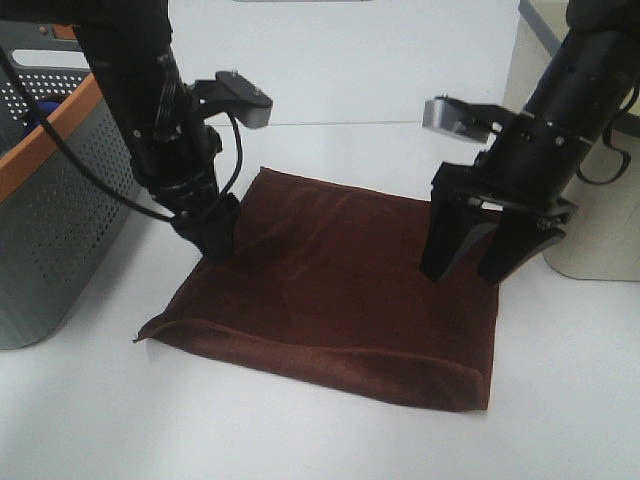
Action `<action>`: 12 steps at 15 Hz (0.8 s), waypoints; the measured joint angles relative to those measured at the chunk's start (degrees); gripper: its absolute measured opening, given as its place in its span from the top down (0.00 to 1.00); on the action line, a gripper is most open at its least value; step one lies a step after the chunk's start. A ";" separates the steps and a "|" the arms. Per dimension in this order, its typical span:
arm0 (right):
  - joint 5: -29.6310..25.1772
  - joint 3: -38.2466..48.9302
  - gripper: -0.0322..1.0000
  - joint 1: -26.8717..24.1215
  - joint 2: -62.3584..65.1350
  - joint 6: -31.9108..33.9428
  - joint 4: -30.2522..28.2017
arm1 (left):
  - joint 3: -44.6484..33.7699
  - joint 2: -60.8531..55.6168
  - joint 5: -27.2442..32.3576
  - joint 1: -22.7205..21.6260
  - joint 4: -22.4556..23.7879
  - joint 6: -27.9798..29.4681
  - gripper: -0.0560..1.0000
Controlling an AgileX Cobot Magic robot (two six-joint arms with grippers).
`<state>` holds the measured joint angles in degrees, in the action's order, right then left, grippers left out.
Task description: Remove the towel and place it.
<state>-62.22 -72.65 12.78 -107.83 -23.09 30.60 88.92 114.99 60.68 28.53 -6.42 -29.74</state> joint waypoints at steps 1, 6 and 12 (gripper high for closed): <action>0.00 -2.06 0.21 0.00 1.72 0.63 0.00 | 2.23 -0.74 0.57 0.00 0.06 2.23 0.17; 0.00 -16.84 0.21 0.00 6.88 8.65 -4.35 | 16.16 -4.58 4.58 -0.29 0.86 10.20 0.17; -0.40 -33.92 0.21 -4.64 7.10 26.01 -21.03 | 30.02 -5.73 8.65 -9.57 11.34 26.24 0.18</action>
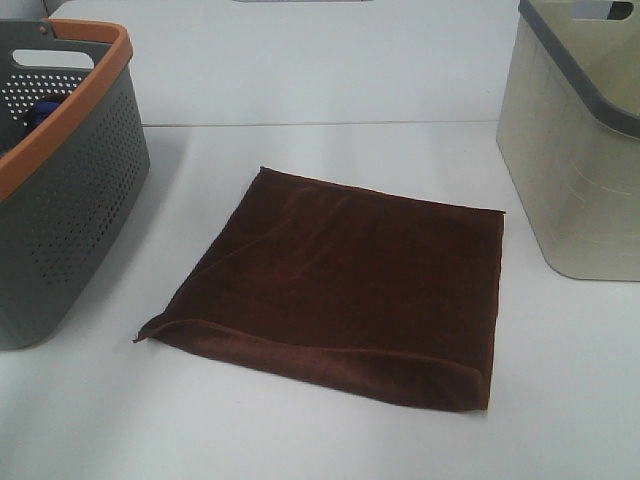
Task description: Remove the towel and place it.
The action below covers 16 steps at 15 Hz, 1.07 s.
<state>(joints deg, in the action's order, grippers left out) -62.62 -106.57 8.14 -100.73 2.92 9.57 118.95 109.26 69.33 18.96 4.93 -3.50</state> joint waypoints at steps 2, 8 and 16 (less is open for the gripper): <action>-0.06 -0.52 0.21 -6.07 0.06 0.80 -1.09 | 0.00 -1.83 0.06 -5.16 1.03 2.41 0.21; -0.06 11.63 0.21 -7.16 12.66 0.80 -6.02 | -13.81 -17.70 0.11 -17.19 1.49 2.75 0.23; -0.11 49.39 0.21 -2.69 55.63 8.37 -11.86 | -54.60 -59.13 -4.24 -17.99 2.29 2.29 0.23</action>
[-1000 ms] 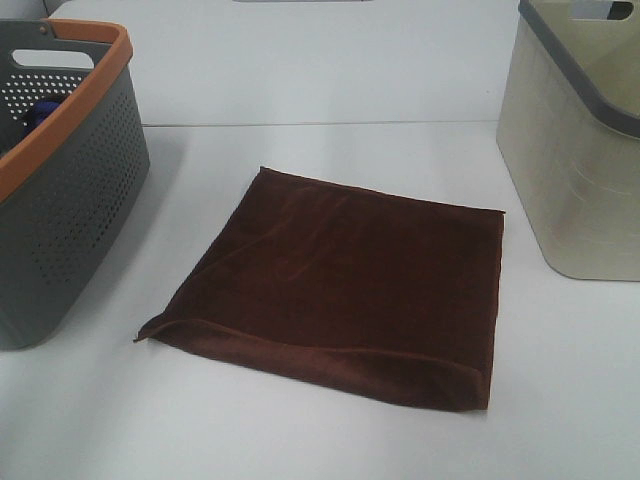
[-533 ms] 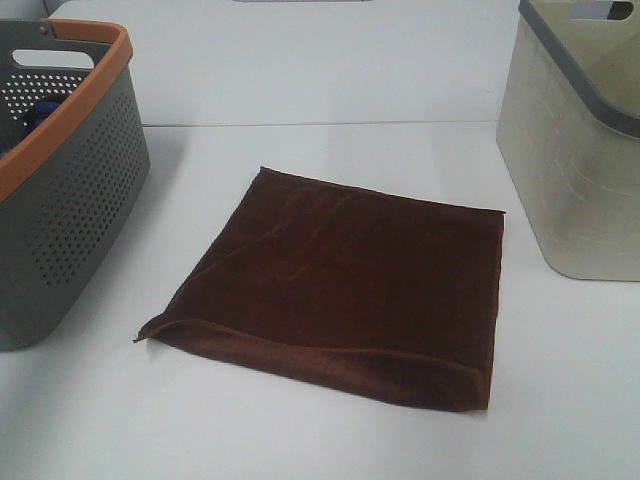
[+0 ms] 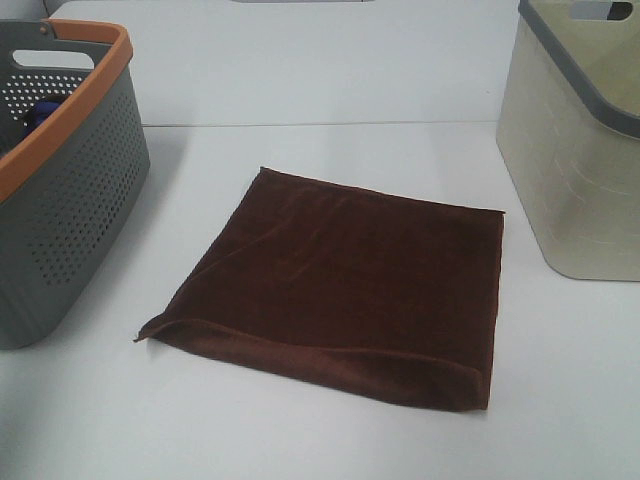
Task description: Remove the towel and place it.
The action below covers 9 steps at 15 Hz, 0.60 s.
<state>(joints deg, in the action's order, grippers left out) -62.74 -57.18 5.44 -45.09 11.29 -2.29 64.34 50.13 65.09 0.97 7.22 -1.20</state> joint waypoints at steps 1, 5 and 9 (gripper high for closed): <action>0.00 3.67 0.21 0.00 5.84 0.06 -1.72 | -4.07 -5.10 -0.69 0.00 0.57 0.00 0.23; 0.00 14.78 0.21 0.00 26.13 -0.52 -3.44 | -16.39 -22.46 -0.80 0.00 1.15 -1.72 0.23; 0.06 21.66 0.21 0.00 40.34 -5.04 -3.55 | -24.41 -36.44 -0.17 0.00 1.15 -3.04 0.23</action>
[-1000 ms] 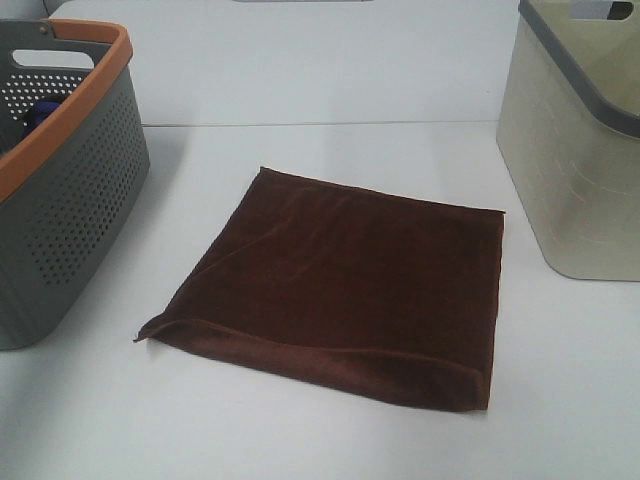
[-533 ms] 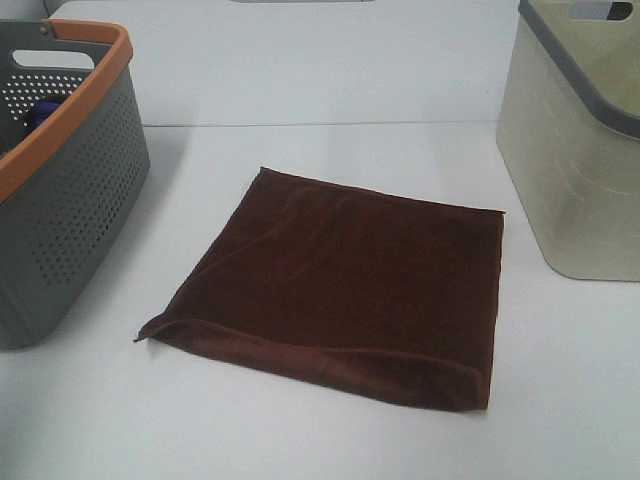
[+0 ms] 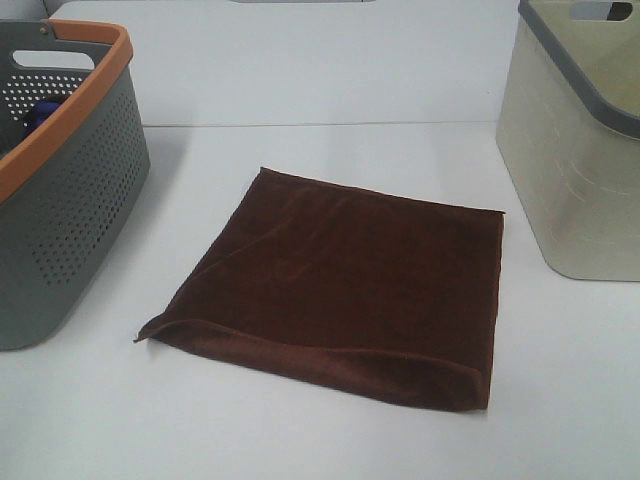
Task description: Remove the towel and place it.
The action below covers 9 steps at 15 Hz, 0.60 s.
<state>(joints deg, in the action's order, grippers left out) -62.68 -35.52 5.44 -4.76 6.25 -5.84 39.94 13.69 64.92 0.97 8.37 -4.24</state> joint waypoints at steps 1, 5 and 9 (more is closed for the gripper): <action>0.06 1.09 0.21 0.00 3.27 -0.74 0.00 | -1.66 -3.84 0.00 0.00 -0.29 0.00 0.23; 0.97 5.50 0.25 0.00 5.04 -4.13 3.32 | -5.90 -13.98 -0.11 0.00 -7.10 -0.29 0.23; 2.29 6.59 0.26 0.00 5.04 -5.56 4.35 | -10.89 -13.98 -3.90 0.00 -11.57 -2.18 0.23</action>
<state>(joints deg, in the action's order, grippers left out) -60.39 -28.93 5.44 0.29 0.69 -1.49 29.05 -0.29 61.02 0.97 -3.21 -6.42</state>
